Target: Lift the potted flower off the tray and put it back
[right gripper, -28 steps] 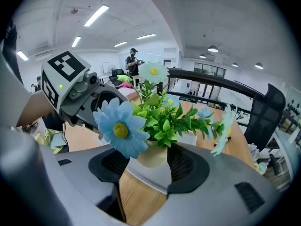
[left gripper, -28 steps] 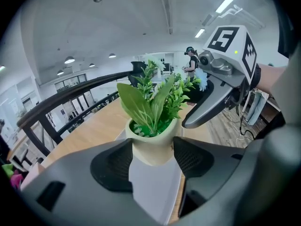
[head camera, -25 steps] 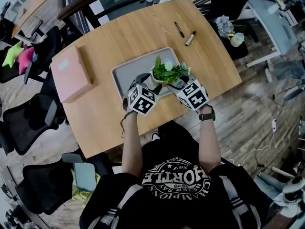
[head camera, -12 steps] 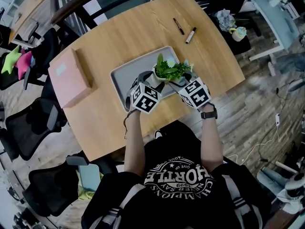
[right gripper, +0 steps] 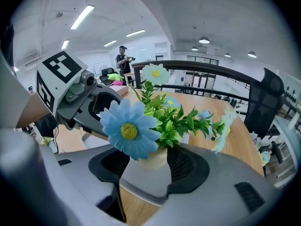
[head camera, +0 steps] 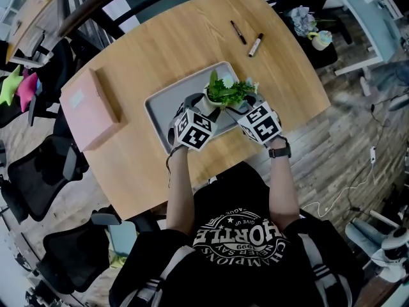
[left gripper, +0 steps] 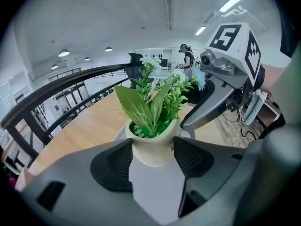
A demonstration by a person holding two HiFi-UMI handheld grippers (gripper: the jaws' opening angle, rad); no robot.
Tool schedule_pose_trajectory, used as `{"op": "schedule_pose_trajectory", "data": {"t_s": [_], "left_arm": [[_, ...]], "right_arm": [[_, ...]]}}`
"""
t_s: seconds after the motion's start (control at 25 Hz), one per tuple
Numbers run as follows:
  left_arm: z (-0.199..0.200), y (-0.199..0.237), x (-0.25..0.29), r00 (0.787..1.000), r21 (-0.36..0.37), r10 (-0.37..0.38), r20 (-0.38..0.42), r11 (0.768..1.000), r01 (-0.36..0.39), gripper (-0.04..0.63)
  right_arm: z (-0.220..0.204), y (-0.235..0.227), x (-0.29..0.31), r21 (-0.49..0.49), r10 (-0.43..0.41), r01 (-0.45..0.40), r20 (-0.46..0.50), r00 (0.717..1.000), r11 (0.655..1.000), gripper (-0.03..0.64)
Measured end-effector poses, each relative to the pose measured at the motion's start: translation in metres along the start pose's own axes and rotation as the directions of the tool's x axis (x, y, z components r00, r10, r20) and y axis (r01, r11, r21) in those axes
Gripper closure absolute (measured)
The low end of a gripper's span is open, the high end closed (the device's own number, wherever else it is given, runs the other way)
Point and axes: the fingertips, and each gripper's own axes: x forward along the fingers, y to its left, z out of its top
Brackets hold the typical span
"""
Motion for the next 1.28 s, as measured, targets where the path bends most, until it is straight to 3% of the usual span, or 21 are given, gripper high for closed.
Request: {"op": "schedule_pose_trajectory", "data": {"t_s": [0.88,1.0,1.16,1.28], "left_arm": [[0.001,0.021,0.035,0.999,-0.026,-0.039,-0.006,0.999,0.039,0.305],[0.009,0.017,0.039,0.998,-0.025,-0.059,0.018,0.998,0.060,0.347],[0.009,0.010,0.049,0.999,0.063,-0.039,-0.001,0.997,0.039,0.397],[0.010,0.011,0.048,0.998,0.025,-0.055,0.018,0.998,0.055,0.397]], "right_arm": [[0.001,-0.027,0.030,0.032,0.002,-0.001,-0.031,1.000,0.999,0.362],[0.010,-0.025,0.033,0.036,0.018,-0.018,0.002,1.000,0.999,0.403],[0.008,-0.024,0.039,0.008,0.022,-0.022,-0.005,1.000,1.000,0.436],[0.005,-0.027,0.038,0.024,0.028,-0.028,0.001,1.000,0.999,0.434]]}}
